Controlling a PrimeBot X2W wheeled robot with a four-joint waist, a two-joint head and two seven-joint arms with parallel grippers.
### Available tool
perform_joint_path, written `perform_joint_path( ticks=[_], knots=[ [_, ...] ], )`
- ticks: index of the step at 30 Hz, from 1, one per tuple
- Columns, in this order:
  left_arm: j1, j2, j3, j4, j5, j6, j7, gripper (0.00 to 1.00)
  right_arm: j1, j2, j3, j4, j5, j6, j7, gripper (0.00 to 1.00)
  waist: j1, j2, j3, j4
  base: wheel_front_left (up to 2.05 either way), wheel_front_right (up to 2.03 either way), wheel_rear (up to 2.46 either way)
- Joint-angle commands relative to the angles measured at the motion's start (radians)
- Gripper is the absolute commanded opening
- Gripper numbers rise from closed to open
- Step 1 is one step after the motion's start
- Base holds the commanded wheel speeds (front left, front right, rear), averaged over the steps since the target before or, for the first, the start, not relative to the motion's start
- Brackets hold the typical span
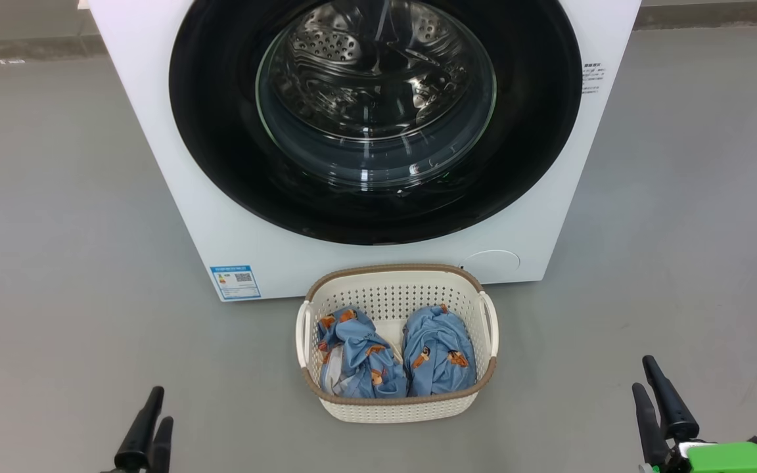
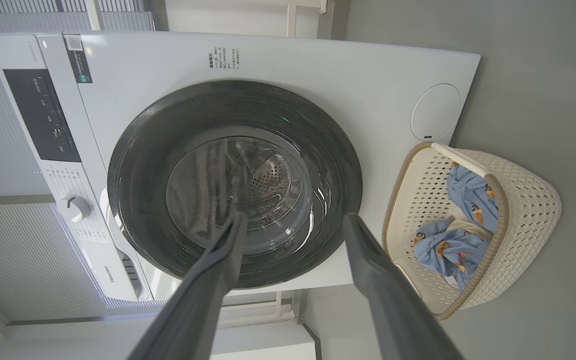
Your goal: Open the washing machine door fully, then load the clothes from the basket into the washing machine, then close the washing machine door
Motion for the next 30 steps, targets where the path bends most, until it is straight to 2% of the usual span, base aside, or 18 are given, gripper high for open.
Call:
perform_joint_path(
  ticks=[1, 20, 30],
  knots=[
    [-0.042, 0.018, 0.005, -0.035, 0.012, -0.001, -0.011, 1.0, -0.051, -0.016, 0.011, -0.029, -0.024, 0.0, -0.01, 1.0, 0.0, -0.0001, 0.001, 0.0, 0.0, 0.0, 0.0],
    [-0.067, 0.074, -0.048, -0.07, 0.122, -0.002, -0.083, 1.0, -0.101, -0.054, 0.071, -0.03, -0.209, 0.0, -0.07, 1.0, -0.0002, -0.0001, 0.006, -0.001, 0.0, 0.0, 0.0],
    [-0.078, 0.094, -0.067, -0.09, 0.249, -0.002, -0.112, 1.0, -0.12, -0.069, 0.094, -0.035, -0.36, 0.001, -0.099, 1.0, -0.0002, -0.0001, 0.009, -0.002, 0.0, 0.0, 0.0]
  ],
)
